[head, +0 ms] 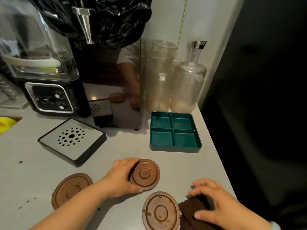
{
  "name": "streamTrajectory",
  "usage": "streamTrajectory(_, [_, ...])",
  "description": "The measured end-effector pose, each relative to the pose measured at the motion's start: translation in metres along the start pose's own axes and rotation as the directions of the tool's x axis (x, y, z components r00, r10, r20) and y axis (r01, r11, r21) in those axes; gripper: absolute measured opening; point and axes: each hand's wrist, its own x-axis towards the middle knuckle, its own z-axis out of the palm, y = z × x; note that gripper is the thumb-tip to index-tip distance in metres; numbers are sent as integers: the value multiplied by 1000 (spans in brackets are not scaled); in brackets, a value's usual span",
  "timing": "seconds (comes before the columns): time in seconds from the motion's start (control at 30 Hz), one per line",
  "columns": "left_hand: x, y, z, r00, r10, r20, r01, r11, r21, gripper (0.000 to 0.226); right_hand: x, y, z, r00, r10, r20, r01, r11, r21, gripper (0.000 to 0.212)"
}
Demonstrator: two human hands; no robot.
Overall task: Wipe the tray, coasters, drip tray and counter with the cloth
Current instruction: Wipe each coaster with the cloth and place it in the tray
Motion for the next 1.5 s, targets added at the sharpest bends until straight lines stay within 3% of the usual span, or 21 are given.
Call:
streamTrajectory(0.1, [3,0,9,999,43,-19,-41,997,71,112,-23,-2,6,993,78,87,-78,997,-1,56])
streamTrajectory(0.2, [8,1,13,997,70,-17,-68,993,94,115,-39,-8,15,995,88,52,-87,996,-20,68])
streamTrajectory(0.23, [8,1,14,997,74,-21,-72,993,93,116,-41,-13,25,994,109,-3,-109,994,-28,65])
streamTrajectory(0.27, [9,2,14,997,77,-26,-74,993,90,116,-42,-15,35,983,107,-148,-113,993,-32,58])
streamTrajectory(0.3, [9,2,14,996,78,-34,-75,994,82,116,-43,-15,43,942,118,-315,-132,991,-24,52])
streamTrajectory(0.33, [9,3,15,996,78,-44,-75,995,66,116,-44,-17,48,912,152,-381,-167,986,-5,50])
streamTrajectory(0.43, [6,3,17,993,68,-96,-74,995,-63,121,-47,-14,44,976,162,-144,-165,986,-5,42])
streamTrajectory(0.5, [4,2,19,990,66,-128,-85,985,-149,123,-46,-14,30,919,268,-289,-222,958,182,29])
streamTrajectory(0.57, [1,0,21,987,72,-142,-99,976,-192,124,-38,-19,25,801,399,-447,-200,881,428,28])
streamTrajectory(0.63, [-1,-3,23,985,74,-154,-106,971,-215,125,-21,-35,18,764,419,-490,-163,861,482,21])
streamTrajectory(0.73, [-4,-4,24,980,77,-182,-119,965,-233,126,7,-62,15,793,339,-507,-51,865,499,19])
streamTrajectory(0.87, [-7,-3,22,984,45,-174,-84,971,-225,125,47,-91,24,860,142,-490,27,947,321,28])
streamTrajectory(1.03, [-13,2,13,968,61,-245,-126,957,-260,117,77,-100,43,902,25,-432,44,988,149,26])
streamTrajectory(1.23, [-11,18,-11,919,181,-350,-272,934,-231,103,93,-119,43,827,-87,-555,81,996,-35,41])
streamTrajectory(1.4, [-16,20,-32,871,221,-439,-357,899,-255,100,85,-140,31,871,-282,-402,236,958,-162,44])
streamTrajectory(1.5, [-23,16,-44,824,281,-493,-428,878,-214,103,73,-138,11,864,-389,-320,285,901,-326,41])
